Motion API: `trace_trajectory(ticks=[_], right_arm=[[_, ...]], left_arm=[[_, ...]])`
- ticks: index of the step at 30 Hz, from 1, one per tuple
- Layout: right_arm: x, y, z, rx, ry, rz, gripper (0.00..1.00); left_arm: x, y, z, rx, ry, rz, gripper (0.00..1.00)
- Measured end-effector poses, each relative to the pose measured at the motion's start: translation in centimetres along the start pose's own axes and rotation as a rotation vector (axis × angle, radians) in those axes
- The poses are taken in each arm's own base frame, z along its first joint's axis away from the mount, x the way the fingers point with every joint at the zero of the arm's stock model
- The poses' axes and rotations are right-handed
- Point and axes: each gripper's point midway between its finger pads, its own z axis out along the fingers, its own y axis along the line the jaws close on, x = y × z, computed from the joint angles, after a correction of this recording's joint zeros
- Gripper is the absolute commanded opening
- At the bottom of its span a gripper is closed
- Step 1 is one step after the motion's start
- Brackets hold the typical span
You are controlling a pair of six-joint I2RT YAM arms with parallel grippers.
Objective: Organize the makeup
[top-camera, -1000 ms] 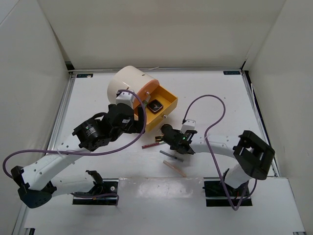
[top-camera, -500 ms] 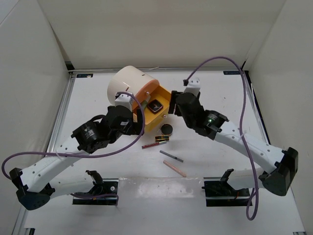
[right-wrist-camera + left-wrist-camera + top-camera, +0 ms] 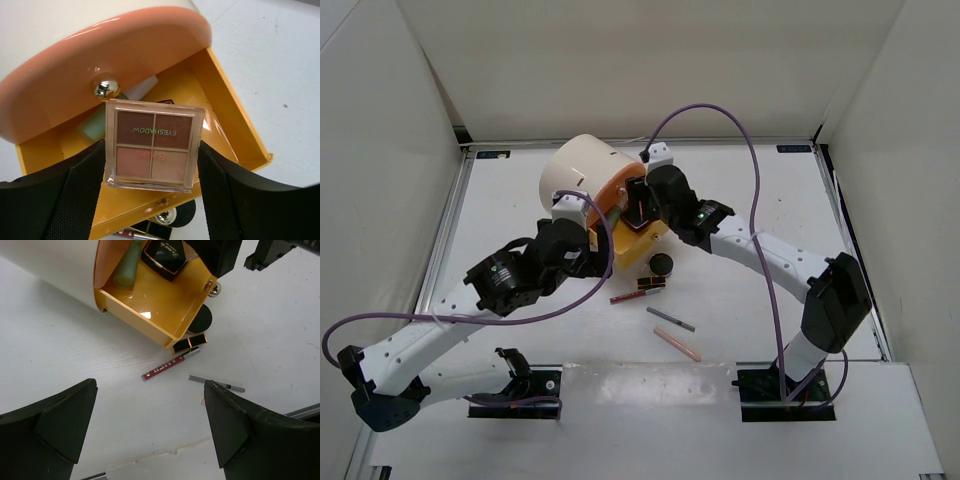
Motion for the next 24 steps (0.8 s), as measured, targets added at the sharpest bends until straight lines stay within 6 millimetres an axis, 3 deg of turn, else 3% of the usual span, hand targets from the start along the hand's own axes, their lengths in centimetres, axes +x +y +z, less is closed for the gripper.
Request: trace_trajectory(ticks=[5,11,16,18,21,24], right_arm=[[-0.1,-0.6,0.0,-0.009,-0.006,0.016,0.87],[-0.6,-0.8,-0.3,-0.026,-0.008,0.014,0.95],[-1.4,-2.2,-1.1,0.006,-0.019,0.016,0.99],[-2.1,-3.7,-2.0,0.048,-0.030,0.033,0.99],[-4.2,-7.9,-4.5,0.145,-0.082,0.115,0.99],[-5.9,-14.5,-8.6,0.284,-0.166,0.239,0.99]], left_arm=[[-0.2,-0.6,0.6,0.020,-0.005,0.042,0.98],[-0.4,-2.6,2.7,0.051,0.015,0.111,0.98],[-0.2,-4.2,4.1,0.092,0.043,0.166,0.98],[-0.4,-5.2,4.5,0.129,0.046,0.182,0.98],[-0.3,-7.2,5.3,0.189,0.061,0.208,0.98],[1.2,-10.4,6.9,0.250,0.109,0.268,0.98]])
